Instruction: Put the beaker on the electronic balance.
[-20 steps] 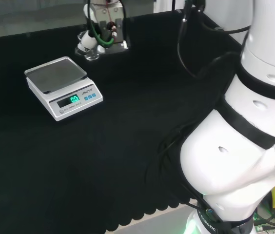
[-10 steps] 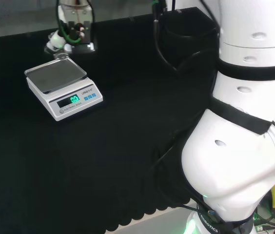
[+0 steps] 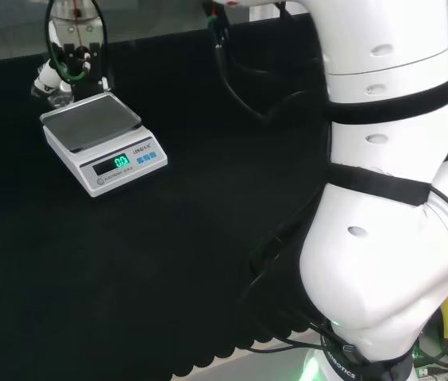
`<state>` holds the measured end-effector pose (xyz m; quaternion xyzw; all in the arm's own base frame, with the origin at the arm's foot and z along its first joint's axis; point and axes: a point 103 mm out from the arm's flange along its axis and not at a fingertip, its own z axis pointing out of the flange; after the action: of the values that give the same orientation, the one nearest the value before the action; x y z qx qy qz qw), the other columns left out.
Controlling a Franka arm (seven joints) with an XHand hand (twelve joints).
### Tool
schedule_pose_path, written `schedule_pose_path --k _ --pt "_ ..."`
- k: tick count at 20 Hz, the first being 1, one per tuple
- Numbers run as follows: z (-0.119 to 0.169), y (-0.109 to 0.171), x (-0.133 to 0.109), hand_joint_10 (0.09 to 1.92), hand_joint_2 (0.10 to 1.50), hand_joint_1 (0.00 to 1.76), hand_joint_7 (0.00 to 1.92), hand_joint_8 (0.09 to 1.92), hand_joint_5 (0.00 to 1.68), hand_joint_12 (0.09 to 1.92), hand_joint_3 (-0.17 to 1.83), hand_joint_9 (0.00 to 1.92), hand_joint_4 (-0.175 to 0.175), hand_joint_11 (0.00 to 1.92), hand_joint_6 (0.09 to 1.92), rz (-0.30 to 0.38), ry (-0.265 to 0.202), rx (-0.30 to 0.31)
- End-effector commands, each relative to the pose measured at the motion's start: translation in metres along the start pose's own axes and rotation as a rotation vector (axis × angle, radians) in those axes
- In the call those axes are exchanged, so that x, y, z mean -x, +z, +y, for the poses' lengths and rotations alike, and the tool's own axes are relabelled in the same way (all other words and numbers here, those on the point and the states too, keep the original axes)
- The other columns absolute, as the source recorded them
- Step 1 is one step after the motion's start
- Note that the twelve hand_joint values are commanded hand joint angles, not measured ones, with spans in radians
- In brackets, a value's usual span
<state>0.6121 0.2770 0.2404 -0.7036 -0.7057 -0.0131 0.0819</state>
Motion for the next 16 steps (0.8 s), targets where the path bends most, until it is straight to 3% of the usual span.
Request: schedule_pose_path --k 1,8,16 --pt "0.003 0.024 0.018 0.09 0.58 1.23 1.87 0.09 1.56 0.56 0.67 1.92 -0.175 1.68 0.12 -0.027 0.052 -0.051" --pt "0.012 0.038 0.063 0.09 0.58 1.23 1.87 0.09 1.56 0.57 0.67 1.92 -0.175 1.68 0.12 -0.009 0.115 -0.083" --pt "0.024 0.058 0.074 0.09 0.58 1.23 1.87 0.09 1.56 0.57 0.67 1.92 -0.175 1.68 0.11 0.015 0.106 -0.088"
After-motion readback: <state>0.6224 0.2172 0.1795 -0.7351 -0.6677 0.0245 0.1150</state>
